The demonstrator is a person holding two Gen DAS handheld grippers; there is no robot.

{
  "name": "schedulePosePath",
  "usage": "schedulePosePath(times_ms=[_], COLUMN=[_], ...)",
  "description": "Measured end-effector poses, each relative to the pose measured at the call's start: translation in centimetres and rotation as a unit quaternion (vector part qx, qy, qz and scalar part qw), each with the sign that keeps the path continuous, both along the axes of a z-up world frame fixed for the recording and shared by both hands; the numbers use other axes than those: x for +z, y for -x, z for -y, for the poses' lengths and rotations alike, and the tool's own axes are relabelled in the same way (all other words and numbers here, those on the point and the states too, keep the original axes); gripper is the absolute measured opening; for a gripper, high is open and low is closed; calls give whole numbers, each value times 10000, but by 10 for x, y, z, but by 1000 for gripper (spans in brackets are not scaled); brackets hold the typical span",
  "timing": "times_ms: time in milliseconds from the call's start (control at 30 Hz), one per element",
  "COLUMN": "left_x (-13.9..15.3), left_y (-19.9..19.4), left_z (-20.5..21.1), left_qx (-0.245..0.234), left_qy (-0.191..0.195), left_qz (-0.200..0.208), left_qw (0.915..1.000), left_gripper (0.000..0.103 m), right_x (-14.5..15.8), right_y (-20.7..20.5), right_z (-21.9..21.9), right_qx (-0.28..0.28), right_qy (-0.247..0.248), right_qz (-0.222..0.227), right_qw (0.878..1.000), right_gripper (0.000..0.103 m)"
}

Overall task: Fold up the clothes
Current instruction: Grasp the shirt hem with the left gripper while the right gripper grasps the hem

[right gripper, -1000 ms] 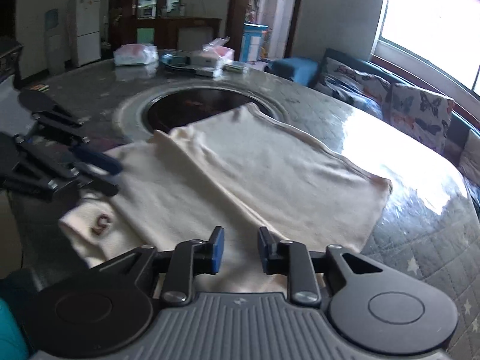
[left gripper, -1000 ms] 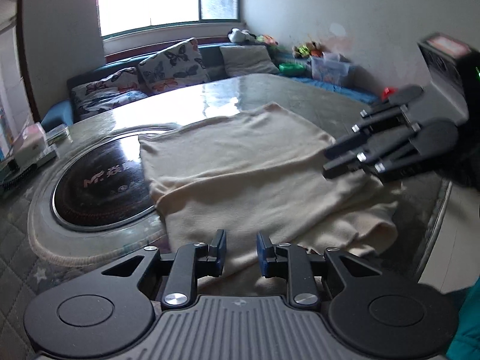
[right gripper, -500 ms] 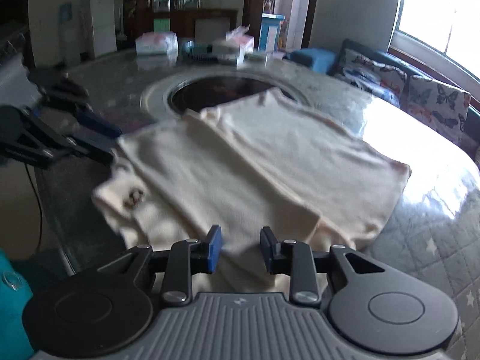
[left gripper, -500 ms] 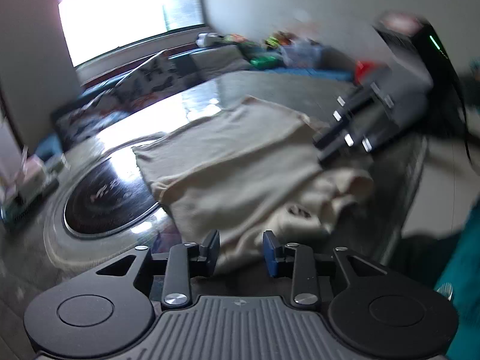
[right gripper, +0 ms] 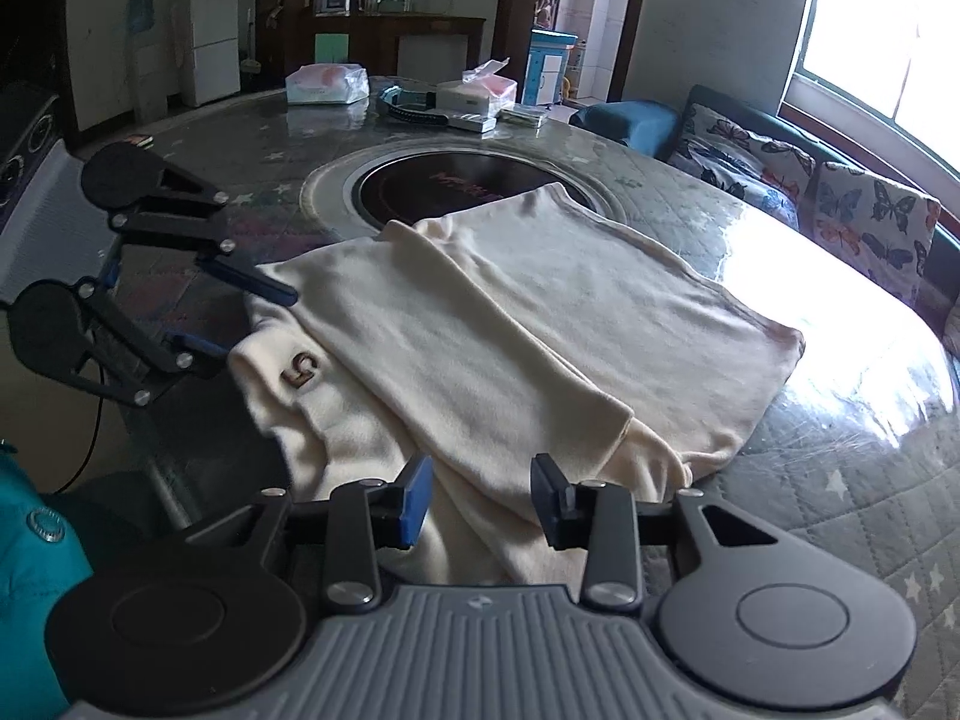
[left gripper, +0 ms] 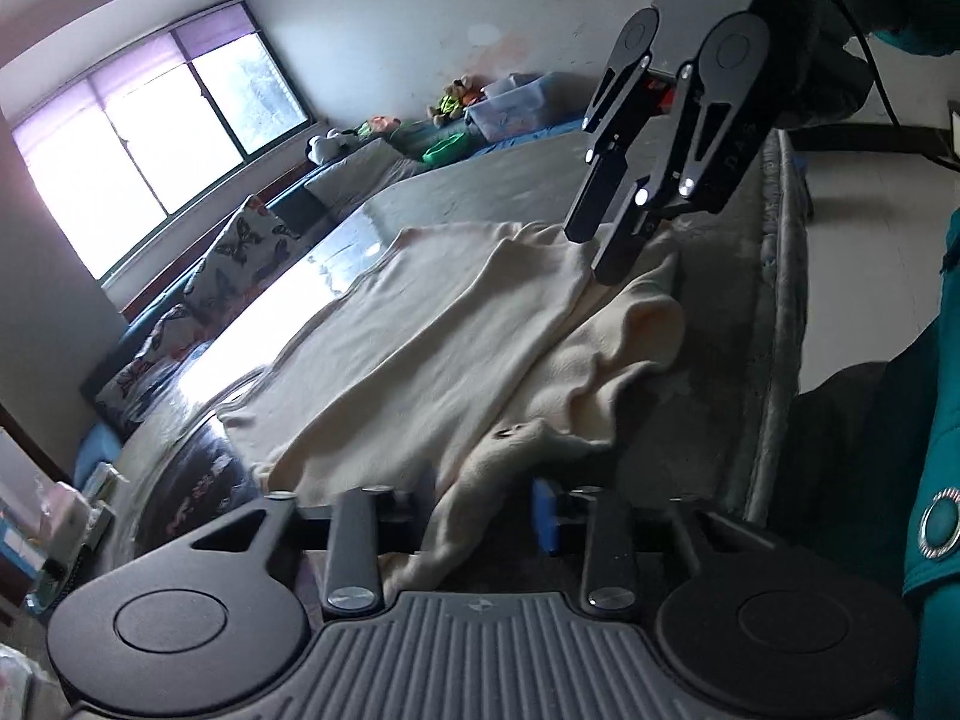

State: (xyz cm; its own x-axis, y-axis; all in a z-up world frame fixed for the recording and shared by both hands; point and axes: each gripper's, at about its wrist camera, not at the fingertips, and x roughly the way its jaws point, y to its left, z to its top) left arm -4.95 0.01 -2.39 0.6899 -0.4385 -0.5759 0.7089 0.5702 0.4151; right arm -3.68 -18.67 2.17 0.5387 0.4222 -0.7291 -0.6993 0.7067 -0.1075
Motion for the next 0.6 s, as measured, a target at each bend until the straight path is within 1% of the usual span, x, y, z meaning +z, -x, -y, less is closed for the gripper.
schedulePosePath(times_ms=[33, 67, 100, 167, 233, 300, 367, 433, 533, 567, 600], left_x=[0, 0, 3, 11, 21, 29, 35, 38, 39, 38, 37], left_y=[-1, -2, -5, -16, -29, -43, -57, -65, -74, -76, -78], left_z=[1, 1, 0, -3, -7, -10, -13, -12, -12, -11, -11], left_qx=[11, 28, 101, 284, 496, 667, 800, 845, 868, 872, 824], left_qy=[48, 104, 234, 534, 865, 1139, 1361, 1444, 1489, 1490, 1482], left_qz=[18, 29, -18, -149, -309, -488, -677, -756, -860, -885, -906], left_qw=[10000, 9999, 9997, 9981, 9945, 9900, 9851, 9830, 9813, 9810, 9814], left_gripper=[18, 15, 12, 11, 11, 10, 10, 10, 10, 10, 10], right_x=[1, 2, 3, 5, 6, 6, 1, -5, -12, -14, -16], right_y=[3, 6, 9, 15, 20, 27, 33, 36, 30, 26, 22], right_z=[0, 1, 1, 1, 1, -1, -7, -13, -21, -23, -25], right_qx=[45, 104, 162, 282, 408, 582, 772, 846, 811, 776, 742], right_qy=[30, 65, 99, 161, 206, 297, 483, 615, 576, 549, 522], right_qz=[9, 24, 39, 64, 80, 142, 307, 501, 756, 792, 828], right_qw=[10000, 9999, 9998, 9995, 9989, 9978, 9954, 9933, 9922, 9923, 9924], right_gripper=[39, 43, 45, 48, 55, 64, 64, 64, 64, 61, 56])
